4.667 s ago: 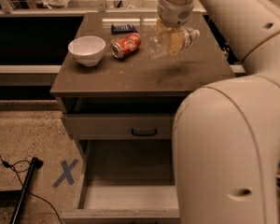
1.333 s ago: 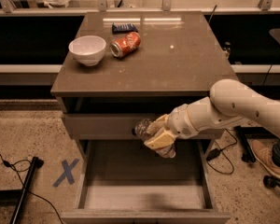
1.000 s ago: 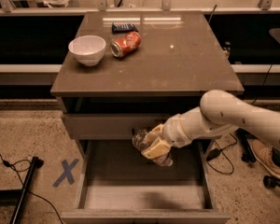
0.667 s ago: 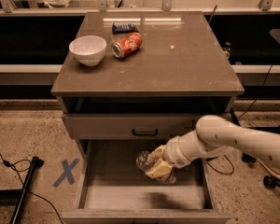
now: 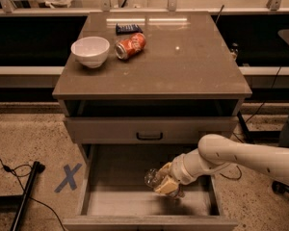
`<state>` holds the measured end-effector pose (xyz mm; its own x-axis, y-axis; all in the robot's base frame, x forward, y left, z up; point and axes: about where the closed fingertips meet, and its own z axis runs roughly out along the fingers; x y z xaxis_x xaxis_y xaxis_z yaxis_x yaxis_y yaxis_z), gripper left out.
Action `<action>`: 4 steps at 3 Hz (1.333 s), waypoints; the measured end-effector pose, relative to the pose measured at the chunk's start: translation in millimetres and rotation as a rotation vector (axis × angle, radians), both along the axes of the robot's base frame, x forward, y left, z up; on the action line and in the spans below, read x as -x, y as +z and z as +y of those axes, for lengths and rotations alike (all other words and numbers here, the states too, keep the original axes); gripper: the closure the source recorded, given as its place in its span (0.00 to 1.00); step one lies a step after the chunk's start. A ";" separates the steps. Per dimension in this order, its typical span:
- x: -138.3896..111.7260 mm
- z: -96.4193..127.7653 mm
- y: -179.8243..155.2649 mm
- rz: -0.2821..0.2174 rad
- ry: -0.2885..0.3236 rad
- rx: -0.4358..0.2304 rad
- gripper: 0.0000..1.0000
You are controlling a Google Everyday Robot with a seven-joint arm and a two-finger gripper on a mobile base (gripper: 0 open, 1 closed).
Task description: Place water bottle into middle drawer
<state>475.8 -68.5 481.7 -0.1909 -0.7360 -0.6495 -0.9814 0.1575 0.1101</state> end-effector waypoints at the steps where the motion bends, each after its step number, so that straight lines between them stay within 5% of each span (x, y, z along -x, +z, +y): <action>1: -3.4 -2.8 -31.2 0.008 0.004 0.068 0.73; 4: -1.6 -3.0 -45.1 0.017 0.001 0.091 0.05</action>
Offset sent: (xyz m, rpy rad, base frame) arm 0.0050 -0.0108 -0.0564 -0.1243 0.0151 -0.0171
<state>477.4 -71.4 436.6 -0.2005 -0.7921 -0.5765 -0.9797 0.1662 0.1123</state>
